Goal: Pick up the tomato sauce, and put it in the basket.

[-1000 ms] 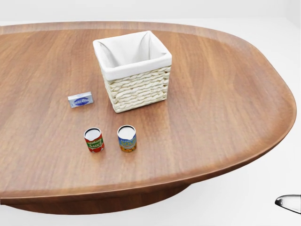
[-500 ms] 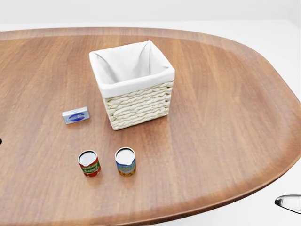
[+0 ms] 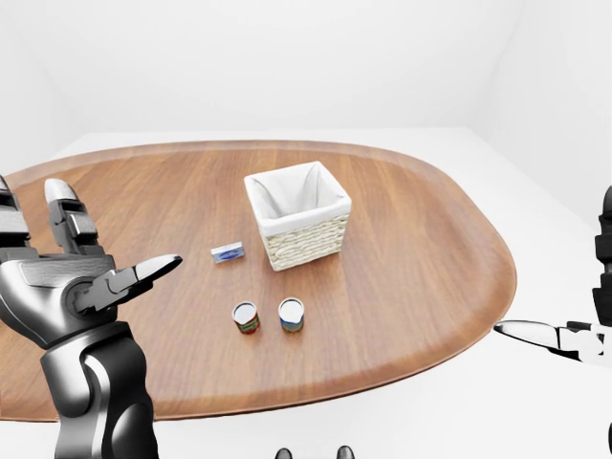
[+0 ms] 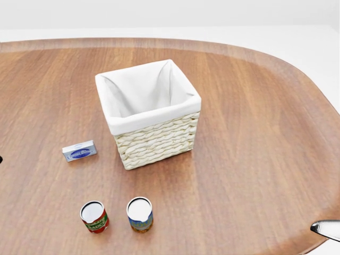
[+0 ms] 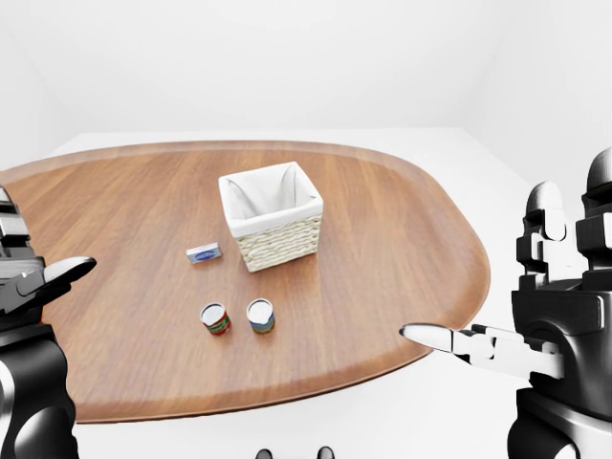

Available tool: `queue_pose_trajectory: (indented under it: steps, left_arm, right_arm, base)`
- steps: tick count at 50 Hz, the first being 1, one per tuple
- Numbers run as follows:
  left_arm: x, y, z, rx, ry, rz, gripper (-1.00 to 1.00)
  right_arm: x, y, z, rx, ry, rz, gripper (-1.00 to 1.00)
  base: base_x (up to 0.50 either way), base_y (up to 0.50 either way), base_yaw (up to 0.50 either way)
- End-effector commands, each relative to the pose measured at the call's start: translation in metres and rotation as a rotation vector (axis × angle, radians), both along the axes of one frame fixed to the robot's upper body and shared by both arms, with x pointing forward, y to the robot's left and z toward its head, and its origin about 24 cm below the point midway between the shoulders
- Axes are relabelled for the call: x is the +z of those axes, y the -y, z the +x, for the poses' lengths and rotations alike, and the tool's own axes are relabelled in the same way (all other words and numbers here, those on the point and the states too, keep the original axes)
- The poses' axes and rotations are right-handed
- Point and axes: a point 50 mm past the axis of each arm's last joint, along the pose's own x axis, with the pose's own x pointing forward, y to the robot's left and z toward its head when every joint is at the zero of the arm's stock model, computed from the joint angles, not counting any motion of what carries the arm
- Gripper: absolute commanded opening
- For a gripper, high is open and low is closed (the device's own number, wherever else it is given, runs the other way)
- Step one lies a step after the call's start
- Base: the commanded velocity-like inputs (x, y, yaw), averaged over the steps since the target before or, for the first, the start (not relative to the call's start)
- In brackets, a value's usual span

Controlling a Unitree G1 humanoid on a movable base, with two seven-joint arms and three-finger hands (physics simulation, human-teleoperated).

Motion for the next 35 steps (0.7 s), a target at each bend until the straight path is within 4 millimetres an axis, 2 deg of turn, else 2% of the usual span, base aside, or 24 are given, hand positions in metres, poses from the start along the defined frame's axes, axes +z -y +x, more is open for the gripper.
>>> queue_pose_trajectory:
  steps: [1, 24, 30, 32, 35]
  left_arm:
    - [0.000, 0.000, 0.000, -0.001, 0.002, 0.000, 1.00]
    - [0.000, 0.000, 0.001, 0.001, -0.003, 0.002, 1.00]
    - [-0.008, 0.005, 0.005, -0.022, -0.042, 0.022, 1.00]
    - [-0.007, 0.011, 0.002, -0.005, -0.049, 0.095, 1.00]
    - [0.004, 0.011, -0.004, -0.012, 0.011, 0.092, 1.00]
  right_arm:
    - [0.000, 0.000, 0.000, 0.000, 0.006, 0.002, 1.00]
    - [0.001, 0.000, 0.000, 0.002, 0.015, 0.005, 1.00]
    - [-0.001, 0.000, -0.001, -0.009, 0.012, 0.003, 1.00]
    - [-0.001, 0.000, -0.001, -0.008, 0.016, 0.002, 1.00]
    - [-0.002, 0.001, -0.001, -0.010, 0.012, 0.002, 1.00]
  base:
    - [0.28, 0.00, 0.00]
    - [0.28, 0.00, 0.00]
    - [0.12, 0.00, 0.00]
    - [0.00, 0.00, 0.00]
    - [0.00, 0.00, 0.00]
